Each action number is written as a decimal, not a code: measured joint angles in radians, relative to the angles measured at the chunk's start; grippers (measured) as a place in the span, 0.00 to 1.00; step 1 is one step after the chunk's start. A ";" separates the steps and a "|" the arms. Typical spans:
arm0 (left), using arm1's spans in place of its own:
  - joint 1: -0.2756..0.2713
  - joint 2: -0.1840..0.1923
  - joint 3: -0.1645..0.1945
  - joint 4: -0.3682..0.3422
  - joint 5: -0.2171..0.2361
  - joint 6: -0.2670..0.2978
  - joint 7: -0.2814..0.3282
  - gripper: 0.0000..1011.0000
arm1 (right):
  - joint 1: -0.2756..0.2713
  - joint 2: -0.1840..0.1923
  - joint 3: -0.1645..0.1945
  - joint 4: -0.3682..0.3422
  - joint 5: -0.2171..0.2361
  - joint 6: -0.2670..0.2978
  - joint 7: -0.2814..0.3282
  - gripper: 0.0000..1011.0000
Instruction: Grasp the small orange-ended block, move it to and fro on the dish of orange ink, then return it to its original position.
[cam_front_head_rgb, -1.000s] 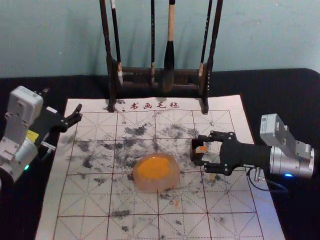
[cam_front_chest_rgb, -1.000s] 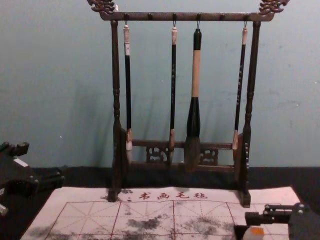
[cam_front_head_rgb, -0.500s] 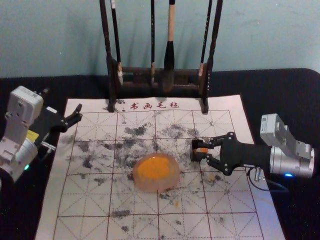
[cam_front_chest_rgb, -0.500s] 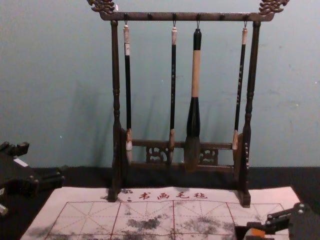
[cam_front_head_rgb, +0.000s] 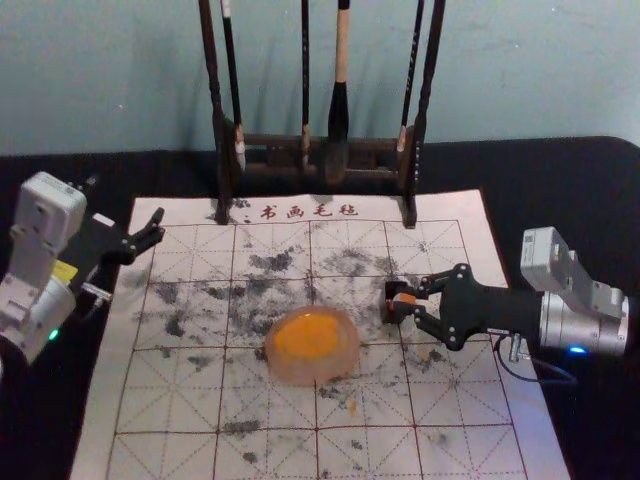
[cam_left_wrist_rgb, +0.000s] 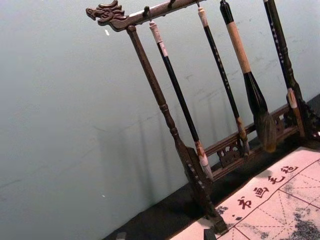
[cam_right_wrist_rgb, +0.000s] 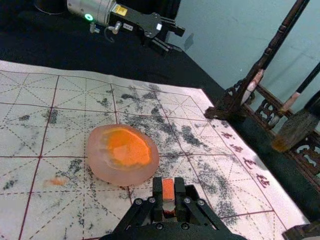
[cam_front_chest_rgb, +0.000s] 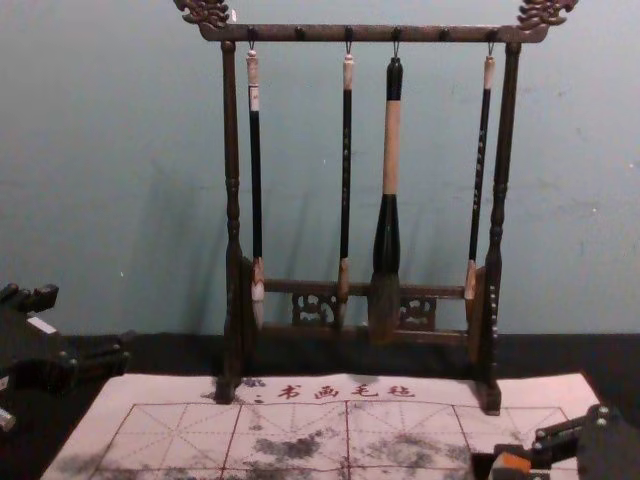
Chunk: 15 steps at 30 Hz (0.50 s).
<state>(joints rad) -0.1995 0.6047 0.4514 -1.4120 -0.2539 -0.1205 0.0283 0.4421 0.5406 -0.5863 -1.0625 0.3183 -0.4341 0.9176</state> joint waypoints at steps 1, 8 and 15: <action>0.000 0.000 0.000 0.000 0.000 0.000 0.000 0.99 | 0.000 0.000 0.001 -0.001 0.000 0.000 -0.003 0.13; 0.000 0.000 0.000 0.000 0.000 0.000 0.000 0.99 | 0.004 0.007 0.010 -0.015 -0.010 0.000 -0.021 0.13; 0.000 0.000 0.000 0.000 0.000 0.000 0.000 0.99 | 0.012 0.017 0.019 -0.029 -0.015 -0.001 -0.028 0.13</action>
<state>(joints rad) -0.1995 0.6047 0.4514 -1.4120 -0.2539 -0.1205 0.0283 0.4539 0.5574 -0.5670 -1.0915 0.3031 -0.4348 0.8897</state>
